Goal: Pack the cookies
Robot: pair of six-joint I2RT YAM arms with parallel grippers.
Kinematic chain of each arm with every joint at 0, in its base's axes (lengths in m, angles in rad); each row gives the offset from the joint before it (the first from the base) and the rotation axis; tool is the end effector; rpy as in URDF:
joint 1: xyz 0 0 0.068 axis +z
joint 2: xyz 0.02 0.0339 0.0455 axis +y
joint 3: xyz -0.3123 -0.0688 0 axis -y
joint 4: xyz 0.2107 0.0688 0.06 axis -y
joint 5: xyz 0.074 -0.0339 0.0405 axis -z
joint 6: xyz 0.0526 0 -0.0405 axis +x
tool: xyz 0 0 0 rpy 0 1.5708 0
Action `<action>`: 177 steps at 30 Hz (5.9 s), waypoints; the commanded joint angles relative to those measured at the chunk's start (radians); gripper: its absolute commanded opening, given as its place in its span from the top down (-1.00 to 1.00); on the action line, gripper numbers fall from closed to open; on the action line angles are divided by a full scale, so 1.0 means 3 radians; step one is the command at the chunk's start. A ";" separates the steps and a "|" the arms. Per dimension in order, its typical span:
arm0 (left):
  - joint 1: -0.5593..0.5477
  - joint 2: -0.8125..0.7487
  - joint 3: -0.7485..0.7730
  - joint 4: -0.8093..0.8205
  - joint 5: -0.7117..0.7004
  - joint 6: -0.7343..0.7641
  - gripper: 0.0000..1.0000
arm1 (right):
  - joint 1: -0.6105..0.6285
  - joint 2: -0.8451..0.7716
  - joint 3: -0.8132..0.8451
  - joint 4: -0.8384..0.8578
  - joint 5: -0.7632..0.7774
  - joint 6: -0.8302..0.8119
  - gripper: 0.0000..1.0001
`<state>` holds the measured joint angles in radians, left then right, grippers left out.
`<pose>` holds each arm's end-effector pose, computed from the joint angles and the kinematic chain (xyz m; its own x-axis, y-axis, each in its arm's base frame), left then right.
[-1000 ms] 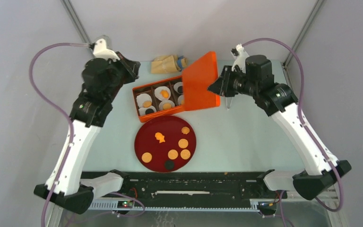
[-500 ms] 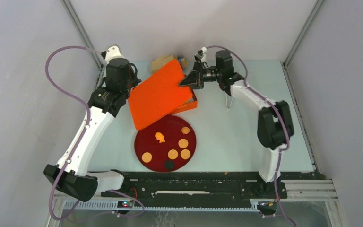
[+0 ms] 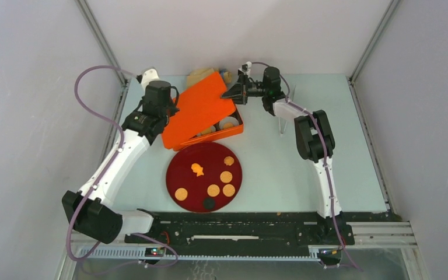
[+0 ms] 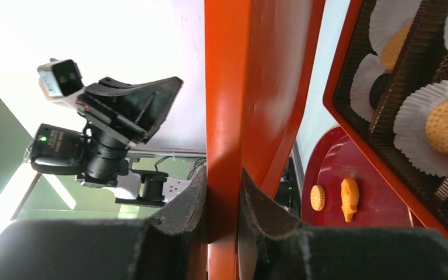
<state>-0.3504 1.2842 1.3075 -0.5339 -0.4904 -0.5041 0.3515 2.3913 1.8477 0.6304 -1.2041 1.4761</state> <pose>0.2396 -0.0612 0.4191 -0.3618 -0.3214 -0.8751 -0.2945 0.9300 -0.2199 0.5016 0.2363 0.2769 -0.9844 0.0192 -0.1748 -0.1753 -0.0282 0.9841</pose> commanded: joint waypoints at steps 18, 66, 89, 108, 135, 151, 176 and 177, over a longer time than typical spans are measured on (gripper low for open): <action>-0.0003 0.0240 -0.0330 0.0373 0.0163 -0.0107 1.00 | -0.0323 0.0034 -0.0113 0.1184 -0.0006 0.0710 0.69; -0.0039 0.0707 -0.0805 0.0933 0.0563 -0.0186 1.00 | -0.0404 0.0834 0.0251 0.0496 -0.0100 0.0368 0.68; -0.0039 0.1753 -0.0675 0.1288 0.1296 -0.0343 1.00 | -0.0677 -0.0184 -0.0213 -0.1197 0.0699 -0.1130 -0.55; -0.0064 0.1914 -0.0534 0.1405 0.1580 -0.0332 1.00 | -0.0574 -0.0539 0.0904 -0.4187 0.2463 -0.2939 -0.52; 0.0276 0.1481 -0.0543 -0.0007 0.0065 -0.1111 1.00 | -0.0369 0.0303 0.1787 -0.5261 0.2927 -0.3344 0.71; 0.0217 0.1773 -0.0301 0.0034 0.0246 -0.0950 1.00 | 0.0148 -0.0712 0.1198 -0.4688 0.4605 -0.3679 0.81; 0.0186 0.1633 -0.0408 0.0202 0.0378 -0.0853 1.00 | 0.0261 0.0028 0.1687 -0.5356 0.4175 -0.3769 0.82; 0.0186 0.1611 -0.0423 0.0204 0.0370 -0.0844 1.00 | 0.0258 0.0013 0.1690 -0.5353 0.4178 -0.3766 0.82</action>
<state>-0.2859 1.8339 1.1908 -0.5152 -0.3794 -0.7761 0.4259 2.4020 2.3329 -0.9375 0.0807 0.3450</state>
